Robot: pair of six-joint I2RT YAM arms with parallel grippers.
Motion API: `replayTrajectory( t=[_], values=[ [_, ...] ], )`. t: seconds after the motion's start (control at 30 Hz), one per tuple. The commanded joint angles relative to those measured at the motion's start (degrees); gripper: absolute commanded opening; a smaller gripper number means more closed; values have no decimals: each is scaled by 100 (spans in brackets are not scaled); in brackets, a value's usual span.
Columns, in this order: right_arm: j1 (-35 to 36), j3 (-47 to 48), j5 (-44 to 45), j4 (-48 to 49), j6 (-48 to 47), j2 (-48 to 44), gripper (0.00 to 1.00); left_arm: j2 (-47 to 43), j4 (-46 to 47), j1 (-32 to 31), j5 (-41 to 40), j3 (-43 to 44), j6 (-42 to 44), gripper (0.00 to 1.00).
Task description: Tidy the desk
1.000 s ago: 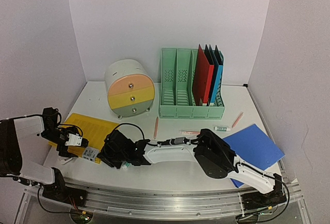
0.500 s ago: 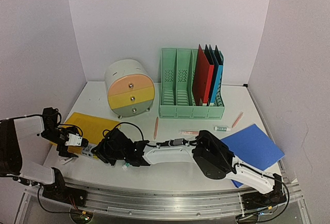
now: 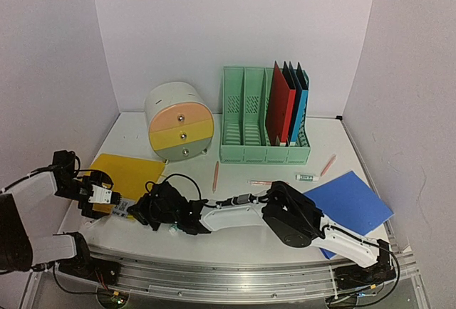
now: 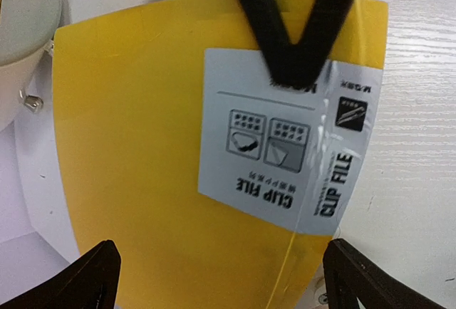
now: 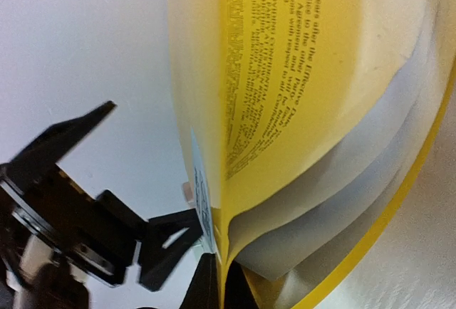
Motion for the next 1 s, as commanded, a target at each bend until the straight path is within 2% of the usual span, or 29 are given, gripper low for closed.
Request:
replayTrajectory(
  t=[0.0,0.17,0.2,0.27,0.4,0.43,0.53,0.6,0.63,0.7,0.77,0.9,0.97],
  values=[
    [50,-9,-93,603,420,-876,0,-653,243,22,320,-599,463,100],
    [51,-467,-138,607,336,-1327,0,-801,687,22,204,-721,274,100],
    [51,-569,-144,600,307,-1422,0,-807,896,23,195,-735,151,98],
    [53,-764,-163,595,314,-1563,0,-802,1104,22,239,-651,-90,89],
    [57,-920,-280,599,412,-1655,0,-834,1246,21,523,-340,-556,54],
    [59,-879,-306,598,384,-1640,0,-864,1243,20,560,-322,-552,47],
    [68,-855,-330,591,303,-1704,0,-1022,1151,23,610,-297,-461,16],
    [72,-1056,-309,589,291,-1829,0,-1147,987,22,543,-171,-494,1],
    [69,-1155,-315,587,280,-1904,1,-1217,871,20,487,-82,-516,0],
    [70,-1254,-419,576,187,-2018,11,-1339,531,21,370,156,-522,0],
    [69,-1297,-542,497,-12,-2153,24,-1392,110,22,267,538,-482,0],
    [72,-1642,-683,367,-573,-2651,42,-1295,-1232,20,-20,1498,190,0],
    [68,-1956,-714,348,-1080,-3046,48,-1251,-1659,25,-62,1886,280,0]
  ],
)
